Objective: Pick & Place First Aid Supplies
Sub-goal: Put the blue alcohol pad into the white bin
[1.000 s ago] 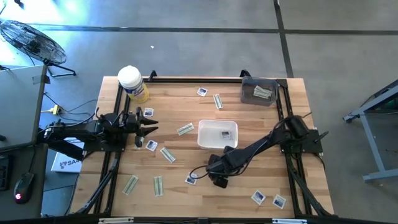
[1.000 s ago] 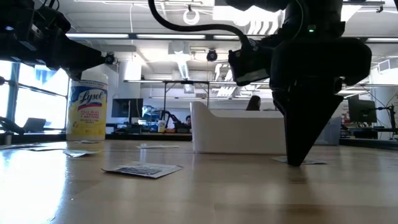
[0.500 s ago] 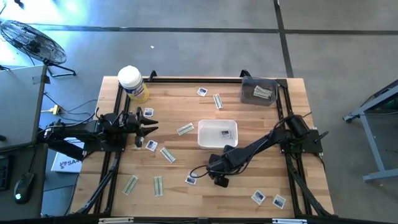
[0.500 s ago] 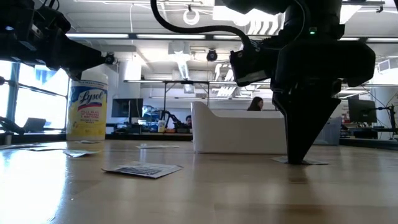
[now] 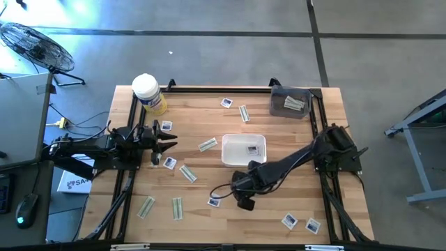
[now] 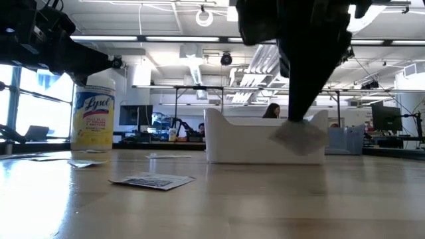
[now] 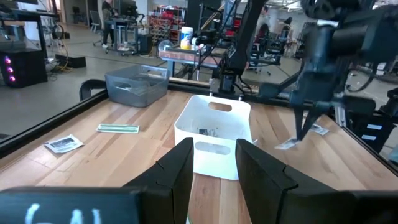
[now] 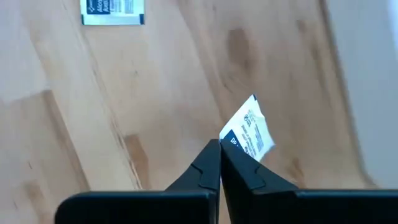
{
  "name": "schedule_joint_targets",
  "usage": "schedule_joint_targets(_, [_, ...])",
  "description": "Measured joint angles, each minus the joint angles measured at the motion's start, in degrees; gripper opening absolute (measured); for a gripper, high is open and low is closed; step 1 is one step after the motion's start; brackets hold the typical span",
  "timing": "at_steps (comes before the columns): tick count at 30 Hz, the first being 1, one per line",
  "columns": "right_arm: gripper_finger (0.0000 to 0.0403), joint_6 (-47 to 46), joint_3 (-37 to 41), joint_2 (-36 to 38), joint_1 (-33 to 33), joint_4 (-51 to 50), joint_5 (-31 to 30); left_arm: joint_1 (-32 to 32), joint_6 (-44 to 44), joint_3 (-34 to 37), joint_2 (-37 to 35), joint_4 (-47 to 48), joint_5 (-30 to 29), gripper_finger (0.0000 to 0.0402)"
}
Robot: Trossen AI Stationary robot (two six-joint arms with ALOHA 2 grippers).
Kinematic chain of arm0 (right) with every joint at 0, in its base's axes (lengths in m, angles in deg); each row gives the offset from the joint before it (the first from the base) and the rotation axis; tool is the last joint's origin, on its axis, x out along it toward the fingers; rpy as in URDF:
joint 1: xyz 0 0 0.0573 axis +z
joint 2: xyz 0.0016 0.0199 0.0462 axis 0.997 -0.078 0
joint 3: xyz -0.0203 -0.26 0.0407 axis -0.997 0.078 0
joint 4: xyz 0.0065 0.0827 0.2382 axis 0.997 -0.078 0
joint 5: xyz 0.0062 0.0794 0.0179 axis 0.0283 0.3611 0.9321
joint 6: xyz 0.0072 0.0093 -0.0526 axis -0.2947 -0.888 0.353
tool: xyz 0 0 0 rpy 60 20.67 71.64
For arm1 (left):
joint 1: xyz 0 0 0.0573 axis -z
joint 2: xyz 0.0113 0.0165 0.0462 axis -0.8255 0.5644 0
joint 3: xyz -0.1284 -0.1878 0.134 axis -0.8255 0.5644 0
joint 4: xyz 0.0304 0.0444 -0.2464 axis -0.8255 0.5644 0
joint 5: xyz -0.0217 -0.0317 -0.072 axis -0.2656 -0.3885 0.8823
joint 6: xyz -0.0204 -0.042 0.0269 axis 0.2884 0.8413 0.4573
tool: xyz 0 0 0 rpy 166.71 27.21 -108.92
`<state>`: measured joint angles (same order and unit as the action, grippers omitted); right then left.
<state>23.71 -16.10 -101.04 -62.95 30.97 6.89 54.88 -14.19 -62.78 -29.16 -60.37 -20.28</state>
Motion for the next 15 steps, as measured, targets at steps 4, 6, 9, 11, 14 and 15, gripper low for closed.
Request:
schedule_joint_targets(4, [0.0001, -0.65, -3.15, 2.53, -1.63, -2.02, -3.68, 0.02, 0.01, 0.00, 0.01, 0.01, -0.01, 0.0119])
schedule_joint_targets(6, [0.0001, -0.59, -5.15, 2.81, -2.76, -4.89, -5.98, 0.01, 0.01, 0.00, 0.01, -0.01, -0.01, 0.0119])
schedule_joint_targets(9, [0.0001, 0.77, -8.20, 2.75, -4.94, -8.79, -9.59, 0.00, 0.01, 0.00, 0.01, -0.01, 0.01, 0.0119])
schedule_joint_targets(11, [0.0001, 1.61, -8.92, 2.90, -6.90, -9.46, -11.24, 0.02, 0.00, 0.00, 0.00, -0.01, 0.01, 0.0119])
schedule_joint_targets(14, [0.0001, 3.91, -8.51, 2.79, -10.27, -9.99, -11.54, 0.00, 0.01, 0.00, 0.01, -0.01, 0.01, 0.0119])
schedule_joint_targets(15, [0.0001, 5.31, -7.90, 2.80, -11.38, -9.70, -11.45, 0.02, -0.01, 0.00, 0.01, 0.01, 0.01, 0.0119])
